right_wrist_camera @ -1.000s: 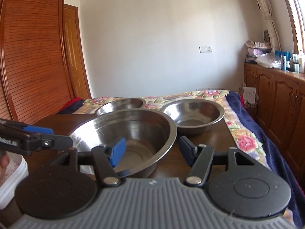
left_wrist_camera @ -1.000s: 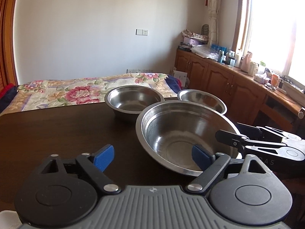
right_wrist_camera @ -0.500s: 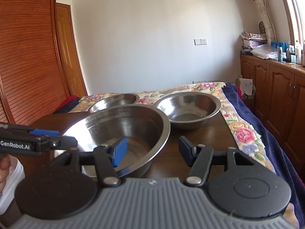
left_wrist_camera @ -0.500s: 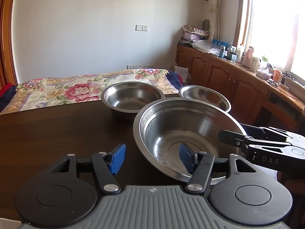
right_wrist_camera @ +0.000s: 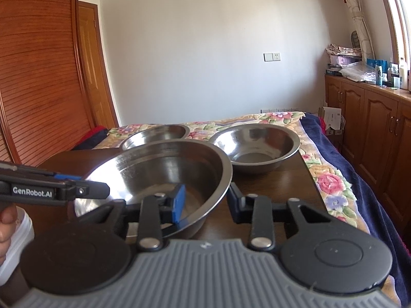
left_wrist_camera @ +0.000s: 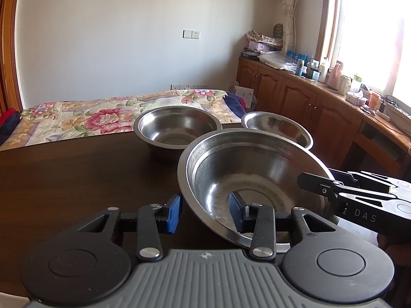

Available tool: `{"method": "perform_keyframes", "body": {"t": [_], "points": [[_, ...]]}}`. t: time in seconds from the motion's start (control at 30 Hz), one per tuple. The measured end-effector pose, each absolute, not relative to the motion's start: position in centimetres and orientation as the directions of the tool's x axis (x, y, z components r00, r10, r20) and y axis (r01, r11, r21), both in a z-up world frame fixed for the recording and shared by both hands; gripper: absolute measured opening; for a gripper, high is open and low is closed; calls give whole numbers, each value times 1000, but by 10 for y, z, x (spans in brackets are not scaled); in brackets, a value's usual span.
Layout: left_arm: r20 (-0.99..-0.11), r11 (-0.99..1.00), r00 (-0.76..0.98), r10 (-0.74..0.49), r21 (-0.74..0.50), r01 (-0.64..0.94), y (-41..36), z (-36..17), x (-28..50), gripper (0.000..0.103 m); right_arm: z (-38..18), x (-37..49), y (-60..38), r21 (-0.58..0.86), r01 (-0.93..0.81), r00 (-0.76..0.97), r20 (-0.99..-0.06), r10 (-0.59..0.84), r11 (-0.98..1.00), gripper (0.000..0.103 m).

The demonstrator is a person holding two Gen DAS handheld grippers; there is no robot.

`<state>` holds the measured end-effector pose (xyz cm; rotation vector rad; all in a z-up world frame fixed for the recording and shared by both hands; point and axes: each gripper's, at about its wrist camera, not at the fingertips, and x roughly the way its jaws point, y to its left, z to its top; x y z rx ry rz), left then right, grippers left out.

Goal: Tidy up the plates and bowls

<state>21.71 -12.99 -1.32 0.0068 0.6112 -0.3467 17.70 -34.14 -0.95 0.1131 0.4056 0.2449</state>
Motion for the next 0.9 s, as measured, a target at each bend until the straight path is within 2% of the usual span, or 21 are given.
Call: {"method": "perform_keyframes", "body": {"t": [0.2,0.9], "points": [[-565,943,761,-320,-112,314,-126,-11,214,35,-7,172,-338,111,-205,899,-371,232,972,31],[-535,928,766,-357,-105,359,-101,9,153,35,13,117,-329,172,-237,903,-324,282,956,31]]}}
